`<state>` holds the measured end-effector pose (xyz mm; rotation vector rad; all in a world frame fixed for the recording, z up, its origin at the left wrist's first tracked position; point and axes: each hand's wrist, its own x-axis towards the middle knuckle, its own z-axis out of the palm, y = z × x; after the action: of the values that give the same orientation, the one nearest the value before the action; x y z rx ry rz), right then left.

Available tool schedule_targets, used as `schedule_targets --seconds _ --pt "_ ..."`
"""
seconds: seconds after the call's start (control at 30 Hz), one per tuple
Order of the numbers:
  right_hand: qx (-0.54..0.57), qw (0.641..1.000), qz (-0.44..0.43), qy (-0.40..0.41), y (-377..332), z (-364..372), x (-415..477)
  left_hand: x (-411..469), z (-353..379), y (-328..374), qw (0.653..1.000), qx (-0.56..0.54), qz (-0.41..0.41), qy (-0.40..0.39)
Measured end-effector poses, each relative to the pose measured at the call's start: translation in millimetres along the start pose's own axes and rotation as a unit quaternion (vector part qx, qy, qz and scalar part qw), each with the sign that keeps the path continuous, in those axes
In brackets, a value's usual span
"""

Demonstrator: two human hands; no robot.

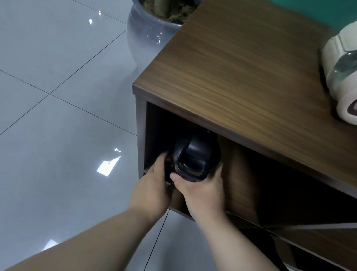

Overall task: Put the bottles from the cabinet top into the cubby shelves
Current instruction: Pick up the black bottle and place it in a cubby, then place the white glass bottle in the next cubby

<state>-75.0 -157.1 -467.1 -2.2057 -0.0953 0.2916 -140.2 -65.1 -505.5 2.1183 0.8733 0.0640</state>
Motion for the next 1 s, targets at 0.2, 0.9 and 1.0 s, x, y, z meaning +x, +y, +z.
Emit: schedule_targets --seconds 0.2,0.9,1.0 --pt "-0.001 1.000 -0.004 -0.018 8.9 1.1 1.5 -0.4 -0.8 -0.4 1.000 0.005 0.002 -0.005" --pt "0.047 0.991 -0.088 0.093 -63.0 -170.7 -103.2 -74.8 -82.7 47.7 0.994 0.002 0.036 -0.105" --pt "0.051 0.978 -0.107 0.171 -97.1 -208.2 -103.8 -91.4 -91.4 61.2 0.988 -0.013 0.067 -0.139"
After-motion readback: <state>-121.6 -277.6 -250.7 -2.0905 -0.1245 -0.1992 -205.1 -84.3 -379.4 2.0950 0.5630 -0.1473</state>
